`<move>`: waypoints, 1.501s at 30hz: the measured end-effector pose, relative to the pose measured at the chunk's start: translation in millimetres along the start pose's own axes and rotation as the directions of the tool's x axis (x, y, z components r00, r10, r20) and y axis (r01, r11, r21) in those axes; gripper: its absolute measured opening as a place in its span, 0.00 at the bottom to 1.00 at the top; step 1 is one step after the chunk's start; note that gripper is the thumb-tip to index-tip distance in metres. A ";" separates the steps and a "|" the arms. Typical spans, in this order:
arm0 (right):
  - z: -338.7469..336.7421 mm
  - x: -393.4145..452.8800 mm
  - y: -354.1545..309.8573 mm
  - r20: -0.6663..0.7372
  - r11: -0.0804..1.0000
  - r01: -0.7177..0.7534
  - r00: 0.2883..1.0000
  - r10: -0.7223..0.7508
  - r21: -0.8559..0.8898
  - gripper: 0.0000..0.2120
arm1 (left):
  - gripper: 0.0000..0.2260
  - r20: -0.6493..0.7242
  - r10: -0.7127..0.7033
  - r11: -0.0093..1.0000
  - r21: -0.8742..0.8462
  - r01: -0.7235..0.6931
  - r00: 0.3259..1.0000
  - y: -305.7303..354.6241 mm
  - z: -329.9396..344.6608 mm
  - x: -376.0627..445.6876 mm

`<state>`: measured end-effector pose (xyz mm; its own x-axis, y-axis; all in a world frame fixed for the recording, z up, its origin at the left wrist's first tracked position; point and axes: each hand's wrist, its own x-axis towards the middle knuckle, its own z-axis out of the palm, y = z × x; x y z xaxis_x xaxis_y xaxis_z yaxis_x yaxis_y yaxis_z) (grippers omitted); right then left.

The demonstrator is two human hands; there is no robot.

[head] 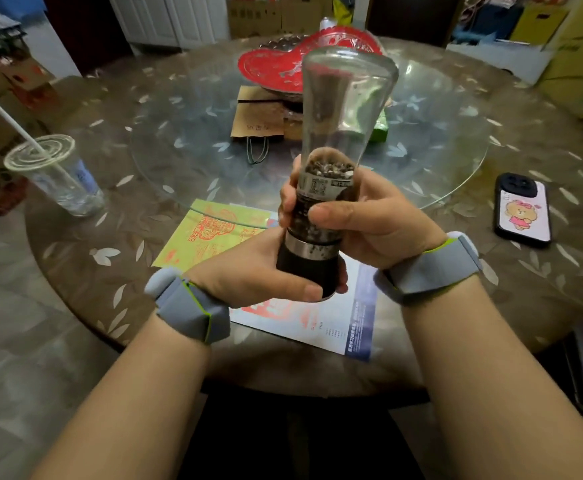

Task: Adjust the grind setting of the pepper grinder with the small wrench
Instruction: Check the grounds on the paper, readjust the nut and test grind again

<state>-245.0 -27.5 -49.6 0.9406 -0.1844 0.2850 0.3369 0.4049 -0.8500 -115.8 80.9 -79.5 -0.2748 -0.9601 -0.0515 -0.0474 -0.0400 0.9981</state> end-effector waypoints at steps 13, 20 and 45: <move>13.0 18.8 37.2 -0.727 0.872 -0.081 0.592 -0.348 -0.484 0.20 | 0.44 -0.774 0.171 0.928 0.335 0.165 0.610 -22.7 25.5 28.3; -7.7 24.7 18.9 -0.750 0.964 -0.181 0.661 -0.026 -0.192 0.23 | 0.48 -0.708 0.015 0.851 0.380 0.363 0.706 2.5 17.8 16.3; 17.1 17.5 19.5 -0.470 0.887 -0.440 0.818 0.332 -0.139 0.07 | 0.28 -0.363 0.587 0.616 0.780 -0.108 0.724 18.5 -3.1 -18.9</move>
<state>-221.2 -7.5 -53.6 0.8617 -0.4372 -0.2575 -0.1207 0.3162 -0.9410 -108.5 97.5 -60.0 0.1219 -0.8190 0.5607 -0.7485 0.2952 0.5938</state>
